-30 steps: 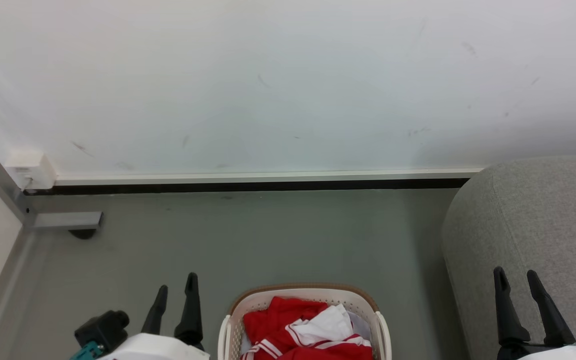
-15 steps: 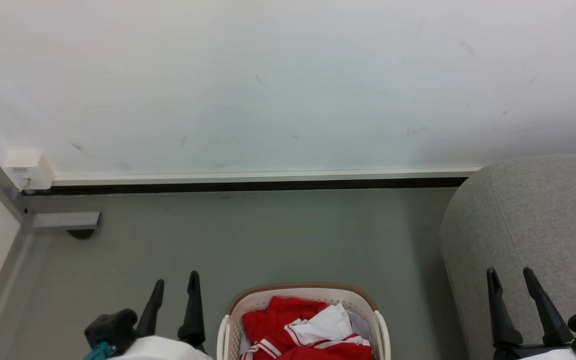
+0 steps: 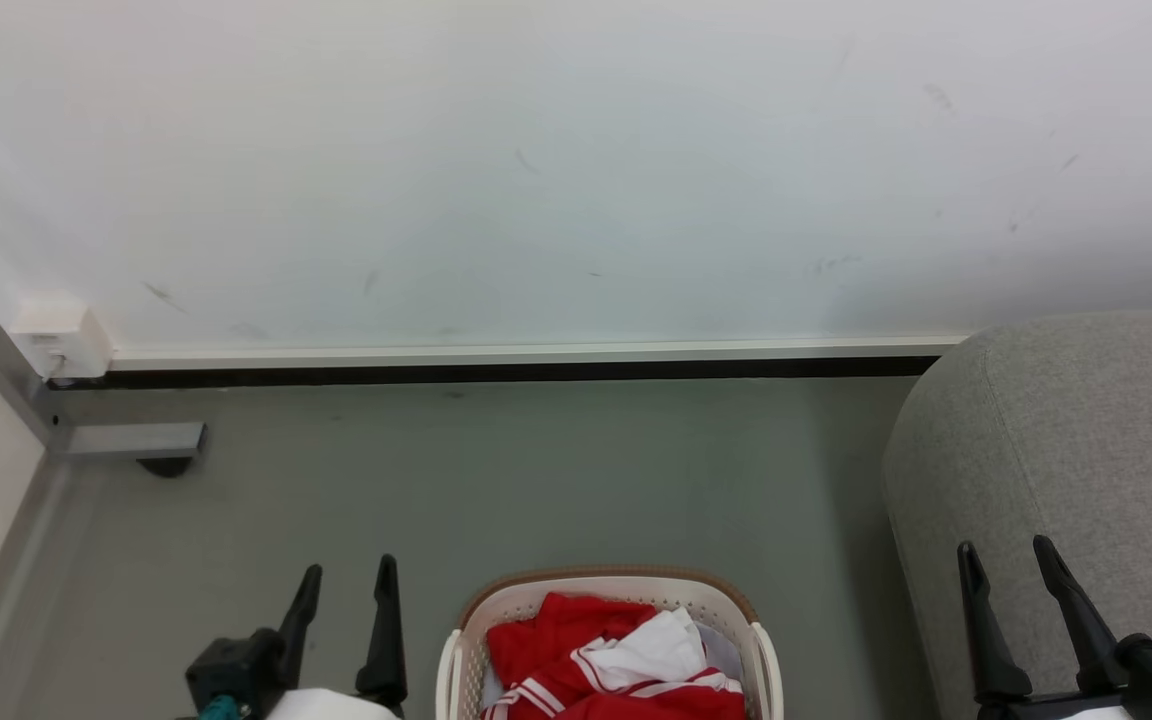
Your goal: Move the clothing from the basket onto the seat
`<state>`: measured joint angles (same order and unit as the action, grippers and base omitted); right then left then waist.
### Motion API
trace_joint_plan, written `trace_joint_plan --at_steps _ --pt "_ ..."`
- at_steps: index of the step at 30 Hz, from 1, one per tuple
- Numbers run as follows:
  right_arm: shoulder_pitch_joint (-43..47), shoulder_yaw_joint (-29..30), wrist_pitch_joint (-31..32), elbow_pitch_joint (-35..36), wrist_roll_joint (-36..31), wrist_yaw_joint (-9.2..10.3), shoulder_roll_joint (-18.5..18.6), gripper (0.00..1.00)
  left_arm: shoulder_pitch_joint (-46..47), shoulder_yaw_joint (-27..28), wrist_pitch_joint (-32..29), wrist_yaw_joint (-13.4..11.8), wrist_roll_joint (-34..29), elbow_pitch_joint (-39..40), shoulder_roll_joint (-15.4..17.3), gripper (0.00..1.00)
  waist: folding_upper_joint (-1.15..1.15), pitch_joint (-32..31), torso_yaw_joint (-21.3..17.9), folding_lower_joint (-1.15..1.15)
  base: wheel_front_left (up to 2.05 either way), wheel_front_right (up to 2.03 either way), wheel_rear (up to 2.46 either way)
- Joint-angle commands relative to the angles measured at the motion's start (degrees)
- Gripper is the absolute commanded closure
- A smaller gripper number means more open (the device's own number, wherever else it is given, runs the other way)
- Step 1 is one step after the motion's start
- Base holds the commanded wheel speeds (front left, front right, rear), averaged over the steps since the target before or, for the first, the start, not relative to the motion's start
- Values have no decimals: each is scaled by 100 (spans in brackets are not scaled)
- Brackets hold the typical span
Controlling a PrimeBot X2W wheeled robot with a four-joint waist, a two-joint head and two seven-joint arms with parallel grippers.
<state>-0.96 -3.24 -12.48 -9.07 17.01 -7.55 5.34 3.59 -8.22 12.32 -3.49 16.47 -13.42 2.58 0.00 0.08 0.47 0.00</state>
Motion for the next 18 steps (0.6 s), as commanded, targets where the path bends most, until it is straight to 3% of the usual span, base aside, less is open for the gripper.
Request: trace_joint_plan --at_steps 1,18 --pt "58 -22 -51 10 -124 10 22 0 -21 17 71 16 -169 -6 47 0 0 -2 3 0 0 0 0" --pt "105 -34 -234 -217 -240 11 -52 0 -52 -19 246 -23 -771 -28 50 0 0 4 23 0 0 0 0"
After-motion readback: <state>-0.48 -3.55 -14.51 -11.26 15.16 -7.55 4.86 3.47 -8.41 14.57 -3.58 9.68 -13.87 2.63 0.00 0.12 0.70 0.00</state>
